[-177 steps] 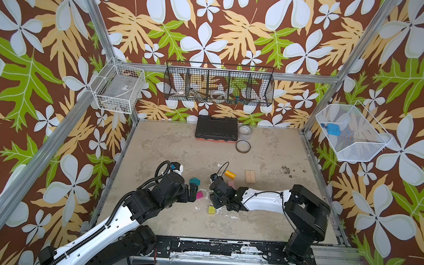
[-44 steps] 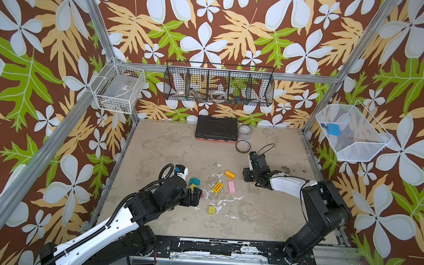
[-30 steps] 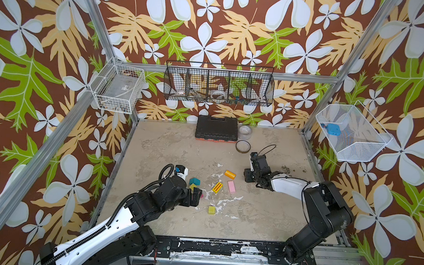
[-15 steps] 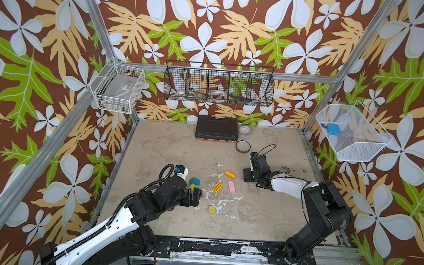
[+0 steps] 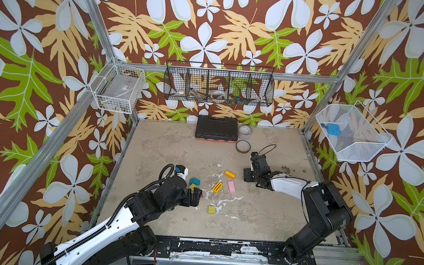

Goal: Build the wood block tower
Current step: 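Open the right gripper to release the red block onto the bars and raise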

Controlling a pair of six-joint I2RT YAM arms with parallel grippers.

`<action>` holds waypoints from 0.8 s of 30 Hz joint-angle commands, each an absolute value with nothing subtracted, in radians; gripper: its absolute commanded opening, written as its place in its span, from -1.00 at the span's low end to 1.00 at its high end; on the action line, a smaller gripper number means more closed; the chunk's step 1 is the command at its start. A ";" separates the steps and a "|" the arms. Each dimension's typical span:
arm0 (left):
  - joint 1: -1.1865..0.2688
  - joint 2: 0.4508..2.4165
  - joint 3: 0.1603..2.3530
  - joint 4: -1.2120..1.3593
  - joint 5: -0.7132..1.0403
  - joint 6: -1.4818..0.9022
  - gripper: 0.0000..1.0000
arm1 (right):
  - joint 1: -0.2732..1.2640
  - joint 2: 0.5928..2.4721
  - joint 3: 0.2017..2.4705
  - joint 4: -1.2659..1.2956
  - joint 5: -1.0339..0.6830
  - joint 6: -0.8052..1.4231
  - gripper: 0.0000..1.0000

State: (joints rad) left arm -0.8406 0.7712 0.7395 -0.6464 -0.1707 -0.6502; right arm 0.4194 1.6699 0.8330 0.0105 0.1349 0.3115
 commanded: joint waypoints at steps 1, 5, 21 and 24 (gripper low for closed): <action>-0.840 0.772 0.739 -0.632 -0.171 -0.646 1.00 | 0.419 1.668 0.834 0.004 0.146 0.321 0.40; -0.839 0.772 0.739 -0.631 -0.170 -0.647 1.00 | 0.420 1.666 0.833 0.005 0.146 0.321 0.40; -0.841 0.770 0.738 -0.632 -0.169 -0.647 1.00 | 0.419 1.506 0.708 0.111 0.095 0.298 0.75; -0.841 0.770 0.738 -0.631 -0.170 -0.646 1.00 | 0.420 1.415 0.638 0.169 0.058 0.283 0.85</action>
